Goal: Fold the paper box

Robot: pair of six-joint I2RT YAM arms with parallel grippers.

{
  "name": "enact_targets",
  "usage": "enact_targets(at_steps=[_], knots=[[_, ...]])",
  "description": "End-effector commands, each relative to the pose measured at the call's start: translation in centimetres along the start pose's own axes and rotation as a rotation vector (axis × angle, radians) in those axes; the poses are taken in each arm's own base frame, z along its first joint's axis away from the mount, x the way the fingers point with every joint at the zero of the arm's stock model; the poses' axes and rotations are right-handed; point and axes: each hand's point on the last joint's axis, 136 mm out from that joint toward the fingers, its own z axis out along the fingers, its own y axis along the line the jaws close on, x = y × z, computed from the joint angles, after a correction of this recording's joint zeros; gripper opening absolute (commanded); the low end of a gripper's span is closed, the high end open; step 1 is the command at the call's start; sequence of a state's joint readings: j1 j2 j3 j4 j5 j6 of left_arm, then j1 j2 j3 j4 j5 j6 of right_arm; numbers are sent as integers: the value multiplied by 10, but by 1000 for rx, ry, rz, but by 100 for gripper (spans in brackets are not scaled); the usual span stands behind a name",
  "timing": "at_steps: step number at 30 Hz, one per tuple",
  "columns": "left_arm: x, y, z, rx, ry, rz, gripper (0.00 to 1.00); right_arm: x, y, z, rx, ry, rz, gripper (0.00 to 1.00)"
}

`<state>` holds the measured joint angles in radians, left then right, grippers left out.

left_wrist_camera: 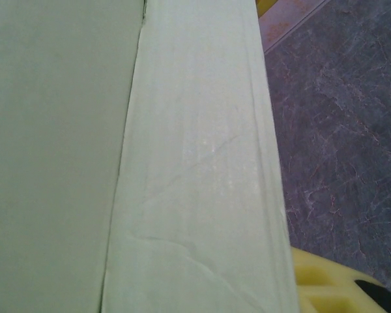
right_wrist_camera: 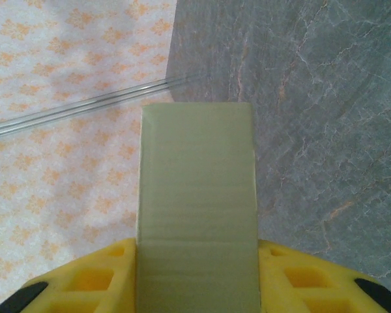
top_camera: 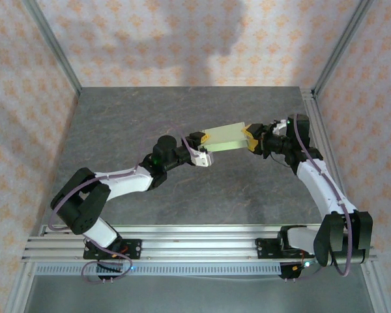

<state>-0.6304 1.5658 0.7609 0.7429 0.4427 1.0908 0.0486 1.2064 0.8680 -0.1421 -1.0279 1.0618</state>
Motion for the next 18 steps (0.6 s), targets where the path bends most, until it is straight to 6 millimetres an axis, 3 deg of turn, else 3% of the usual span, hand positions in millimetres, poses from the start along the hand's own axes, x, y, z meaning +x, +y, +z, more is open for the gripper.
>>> enact_targets(at_steps=[1, 5, 8, 13, 18], knots=[[-13, 13, -3, -3, -32, -18, 42, -6, 8, -6, -12, -45, -23, 45], [-8, 7, -1, 38, -7, -58, 42, -6, 15, -13, -17, -82, -80, 67], [-6, 3, -1, 77, 1, -151, 41, -11, 15, -20, 13, -143, -143, 78], [1, -17, -4, 178, 25, -262, 41, -26, 0, -43, 180, -285, -318, 82], [12, -36, -10, 244, 74, -383, 42, -32, -3, -64, 275, -381, -510, 81]])
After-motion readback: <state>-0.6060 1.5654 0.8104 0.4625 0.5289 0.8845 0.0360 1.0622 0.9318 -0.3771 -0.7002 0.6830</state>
